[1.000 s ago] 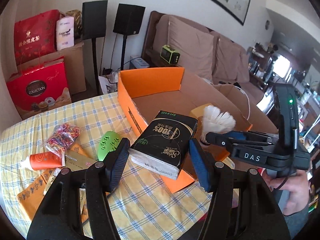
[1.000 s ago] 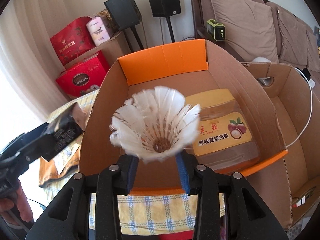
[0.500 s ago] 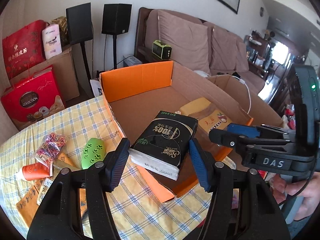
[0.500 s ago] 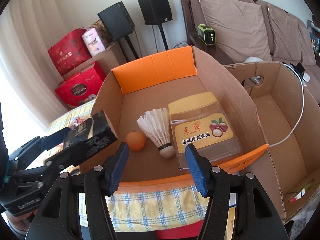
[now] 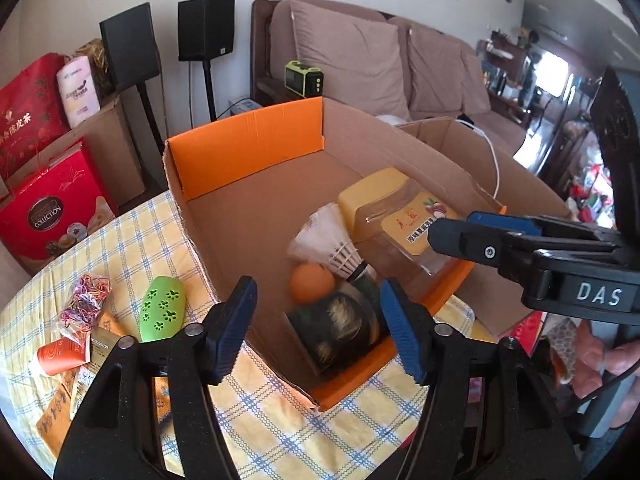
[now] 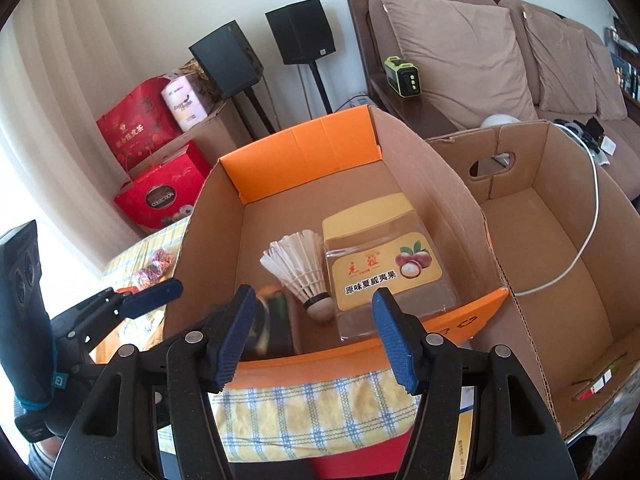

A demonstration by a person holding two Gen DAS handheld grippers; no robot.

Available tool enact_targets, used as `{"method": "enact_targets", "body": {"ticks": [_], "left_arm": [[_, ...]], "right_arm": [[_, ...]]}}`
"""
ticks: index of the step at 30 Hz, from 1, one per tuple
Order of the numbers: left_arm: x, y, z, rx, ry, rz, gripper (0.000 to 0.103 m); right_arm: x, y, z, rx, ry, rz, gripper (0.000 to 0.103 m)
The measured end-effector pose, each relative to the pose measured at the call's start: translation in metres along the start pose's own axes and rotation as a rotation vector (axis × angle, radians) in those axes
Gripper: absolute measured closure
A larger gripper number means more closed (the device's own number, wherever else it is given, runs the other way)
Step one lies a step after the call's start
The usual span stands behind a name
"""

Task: Organize objects
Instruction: 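Lower the black tea box into the orange box and open the left gripper, then withdraw both grippers and move the right gripper toward the green egg-shaped case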

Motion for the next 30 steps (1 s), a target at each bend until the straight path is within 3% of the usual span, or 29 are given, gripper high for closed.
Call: {"method": "enact_targets", "body": {"ticks": [6,8,10,13,14,15,30], "left_arm": [[-0.023,0.022,-0.009,0.055,0.07,-0.007,0.025],[-0.035,0.03,-0.012,0.071,0.11,-0.008,0.016],[-0.047,0.038,-0.014,0.083,0.144,-0.013,0.016],[-0.062,0.046,-0.014,0.084,0.184,-0.02,0.013],[-0.066,0.048,-0.014,0.084,0.194,-0.025,0.004],[-0.07,0.05,-0.013,0.089,0.202,-0.031,0.002],[-0.105,0.074,0.006,0.127,0.261,-0.098,0.0]], "right_arm": [[0.0,-0.001,0.002,0.0,-0.002,-0.005,0.041],[-0.001,-0.001,0.002,0.0,0.001,-0.007,0.041],[-0.004,-0.002,0.002,-0.001,0.006,-0.01,0.04],[-0.009,-0.002,0.001,0.001,0.017,-0.01,0.033],[-0.011,-0.002,0.0,0.001,0.019,-0.01,0.031],[-0.013,-0.002,0.0,0.002,0.022,-0.012,0.029],[-0.05,-0.007,-0.007,0.002,0.12,0.015,0.012]]}}
Point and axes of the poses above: each gripper's, at about its wrist camera, not at the fingertips, and y roughly against the way its jaws point, x to its right, z to its underside, the point moved 3 cm from there along -y, roughly the way its jaws point, and after that the axes turned 6 degrees about y, right-handed, at the moved point
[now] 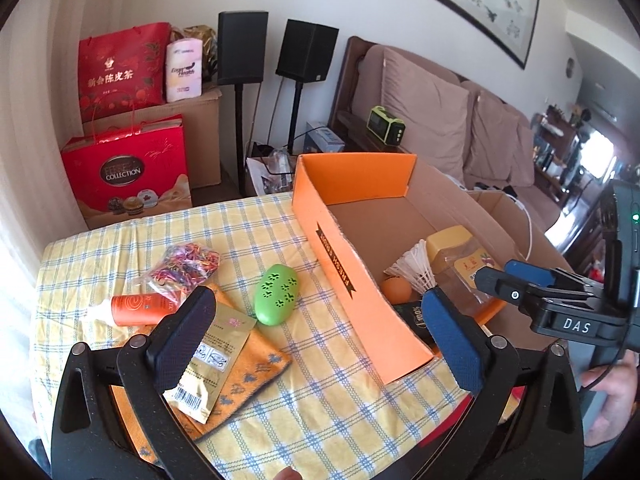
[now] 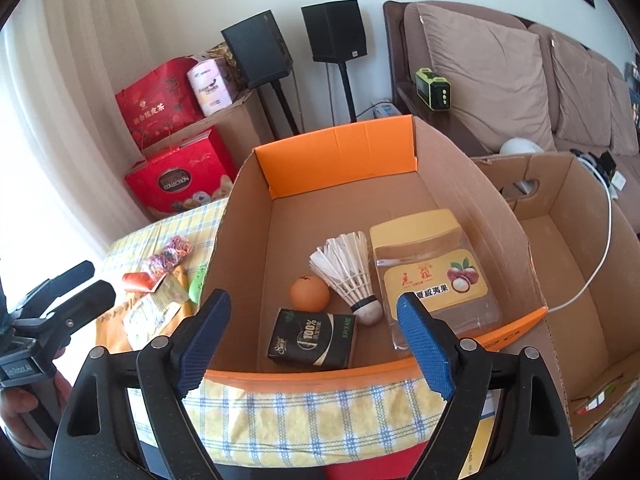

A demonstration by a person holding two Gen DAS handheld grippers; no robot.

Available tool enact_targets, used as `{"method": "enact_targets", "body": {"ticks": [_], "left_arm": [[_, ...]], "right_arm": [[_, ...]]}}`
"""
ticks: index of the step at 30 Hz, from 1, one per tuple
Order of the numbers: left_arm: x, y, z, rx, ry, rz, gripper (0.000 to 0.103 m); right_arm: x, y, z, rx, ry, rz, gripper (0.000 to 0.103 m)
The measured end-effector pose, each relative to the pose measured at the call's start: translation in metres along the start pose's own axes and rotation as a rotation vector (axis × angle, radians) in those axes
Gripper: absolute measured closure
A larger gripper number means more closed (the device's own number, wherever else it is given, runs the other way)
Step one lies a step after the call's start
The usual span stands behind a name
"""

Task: Organize objects
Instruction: 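Withdraw both grippers and move the right gripper toward the green egg-shaped case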

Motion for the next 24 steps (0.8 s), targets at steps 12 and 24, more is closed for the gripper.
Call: {"method": "enact_targets", "body": {"ticks": [12,24], "left_arm": [[-0.033,0.016,0.006,0.008,0.048,-0.046,0.0],[-0.086,0.044,0.007,0.034,0.092,-0.096,0.0]], "right_arm": [[-0.036,0.0,-0.009,0.022,0.086,0.006,0.0],[-0.078,-0.012,-0.017,0.013,0.154,-0.038,0.0]]}}
Point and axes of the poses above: each gripper's, at about its wrist camera, not at the fingertips, and y roughly against the way its jaws point, x to its right, z to its underside, the point moved 3 cm from there along -y, roughly the way its jaws point, and after that the axes turned 6 degrees about y, right-handed, at the moved point
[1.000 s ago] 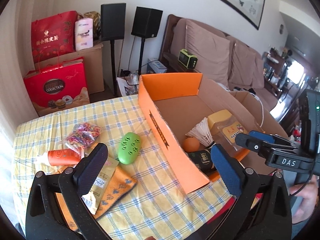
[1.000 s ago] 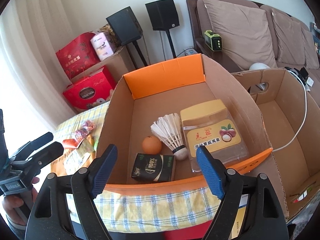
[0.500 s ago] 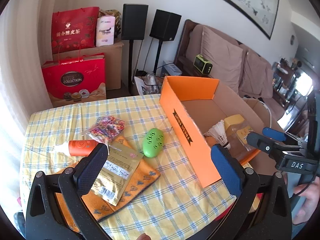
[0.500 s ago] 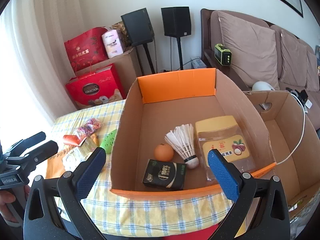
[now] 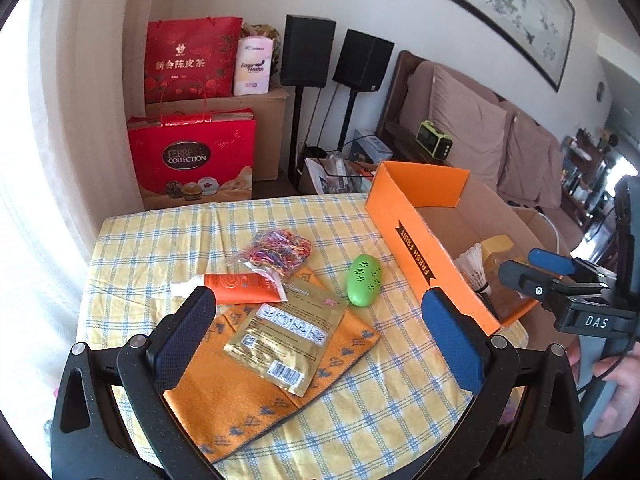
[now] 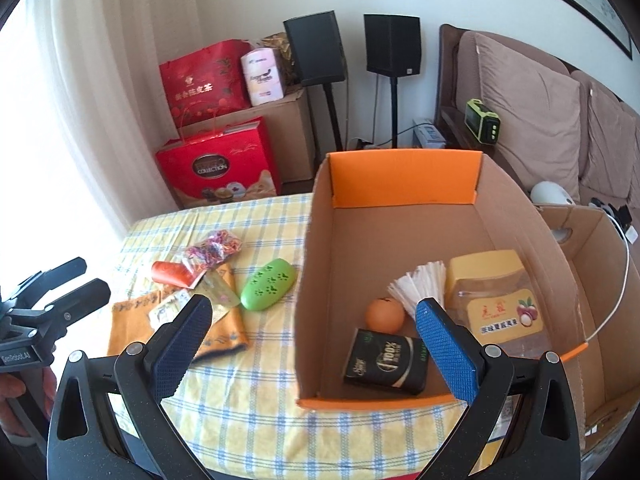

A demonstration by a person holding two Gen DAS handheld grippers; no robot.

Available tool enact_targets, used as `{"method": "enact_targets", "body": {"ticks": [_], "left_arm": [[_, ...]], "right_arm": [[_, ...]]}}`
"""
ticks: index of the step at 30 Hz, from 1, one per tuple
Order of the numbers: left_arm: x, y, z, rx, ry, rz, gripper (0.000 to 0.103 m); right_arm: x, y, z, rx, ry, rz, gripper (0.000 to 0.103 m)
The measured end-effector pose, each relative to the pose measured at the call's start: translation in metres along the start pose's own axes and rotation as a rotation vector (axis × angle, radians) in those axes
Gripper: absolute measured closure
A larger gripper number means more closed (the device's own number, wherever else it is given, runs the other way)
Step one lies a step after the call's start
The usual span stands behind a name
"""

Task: Organize objects
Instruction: 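Withdraw both grippers and move the right gripper toward the green egg-shaped case, then grasp the bag of colourful rubber bands with the right gripper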

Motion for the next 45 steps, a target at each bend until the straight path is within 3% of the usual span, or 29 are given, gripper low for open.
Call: {"method": "enact_targets", "body": {"ticks": [13,23,33,45], "left_arm": [[-0.07,0.005,0.009,0.003,0.077,-0.095,0.0],[-0.105,-0.009,0.018,-0.029,0.135,-0.113,0.001],[-0.122,-0.025,0.022,-0.055,0.162,-0.126,0.001],[-0.127,-0.046,0.017,-0.075,0.155,-0.133,0.001]], "right_arm": [[-0.043,-0.026,-0.009,-0.023,0.057,-0.092,0.0],[-0.078,-0.052,-0.013,-0.058,0.109,-0.152,0.002],[-0.093,-0.094,-0.013,-0.126,0.109,-0.179,0.014],[-0.112,-0.153,-0.039,-0.171,0.094,-0.198,0.015]]}}
Point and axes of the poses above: each gripper's, at about its wrist camera, not at the fingertips, and y roughly against the way its jaws point, x to its right, z to its underside, the point moved 3 cm from there along -y, roughly the way its jaws point, and after that the axes turned 6 degrees about y, right-handed, at the moved point
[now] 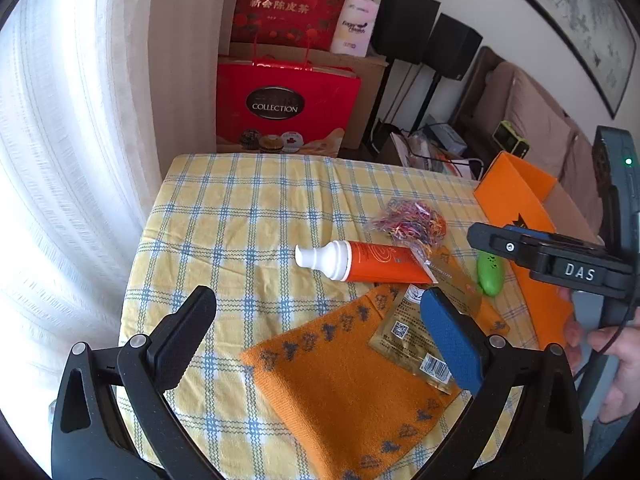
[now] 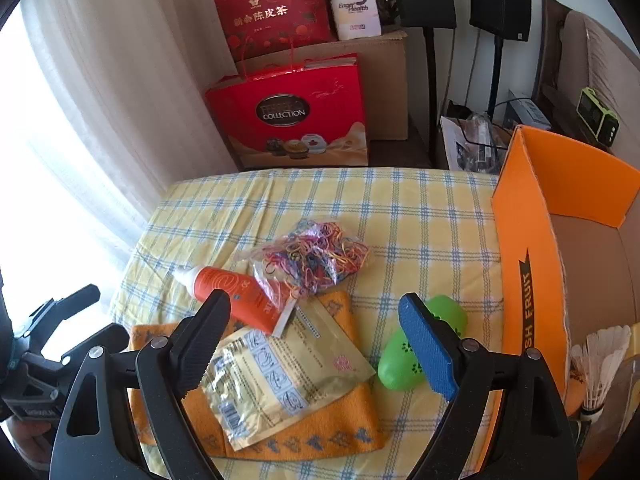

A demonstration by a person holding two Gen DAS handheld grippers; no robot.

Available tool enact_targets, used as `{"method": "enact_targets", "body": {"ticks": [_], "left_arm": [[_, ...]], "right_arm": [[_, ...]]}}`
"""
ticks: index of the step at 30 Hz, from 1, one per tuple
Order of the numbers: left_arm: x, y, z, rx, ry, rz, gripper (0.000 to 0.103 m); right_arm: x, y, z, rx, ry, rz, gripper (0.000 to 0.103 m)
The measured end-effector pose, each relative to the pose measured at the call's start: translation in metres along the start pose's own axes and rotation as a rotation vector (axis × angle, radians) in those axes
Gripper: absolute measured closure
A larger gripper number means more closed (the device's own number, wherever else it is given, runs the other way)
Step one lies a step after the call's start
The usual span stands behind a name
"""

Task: Organize objects
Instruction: 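Grasp the bag of colourful rubber bands with the right gripper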

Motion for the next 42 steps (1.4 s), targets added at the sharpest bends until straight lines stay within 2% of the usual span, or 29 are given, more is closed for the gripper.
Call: {"method": "enact_targets", "body": {"ticks": [9,17,20,24,27,29,34,42], "left_arm": [[-0.006,-0.014,-0.006,-0.011,0.008,-0.002,0.001],[-0.008,-0.02,-0.005,-0.023,0.006,0.001,0.001],[-0.005,-0.021,-0.005,-0.026,0.006,0.005,0.001],[-0.003,-0.023,-0.002,-0.033,0.005,0.008,0.001],[0.0,-0.024,-0.001,-0.036,0.003,0.011,0.001],[0.001,-0.023,0.0,-0.037,0.002,0.013,0.001],[0.006,-0.02,0.0,-0.036,-0.004,0.016,0.001],[0.02,-0.017,0.002,-0.039,-0.018,0.036,0.001]], "right_arm": [[0.004,-0.044,-0.022,-0.041,-0.01,0.018,0.015],[0.006,-0.078,-0.024,-0.101,-0.032,0.017,0.019],[0.005,-0.083,-0.023,-0.108,-0.025,0.03,0.026],[0.005,-0.086,-0.022,-0.115,-0.015,0.044,0.057],[0.006,-0.084,-0.023,-0.111,-0.019,0.031,0.066],[0.006,-0.08,-0.024,-0.096,-0.018,0.033,0.077],[0.009,-0.064,-0.027,-0.048,-0.034,0.011,0.083],[0.015,-0.018,-0.027,0.034,-0.047,-0.015,0.083]]}}
Point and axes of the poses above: each gripper's, at about its wrist camera, not at the fingertips, and y roughly against the way its jaws point, x to its right, z to its underside, the point moved 3 cm from there along -y, roughly the way its jaws point, and after that the axes turned 6 degrees about y, right-handed, at the moved point
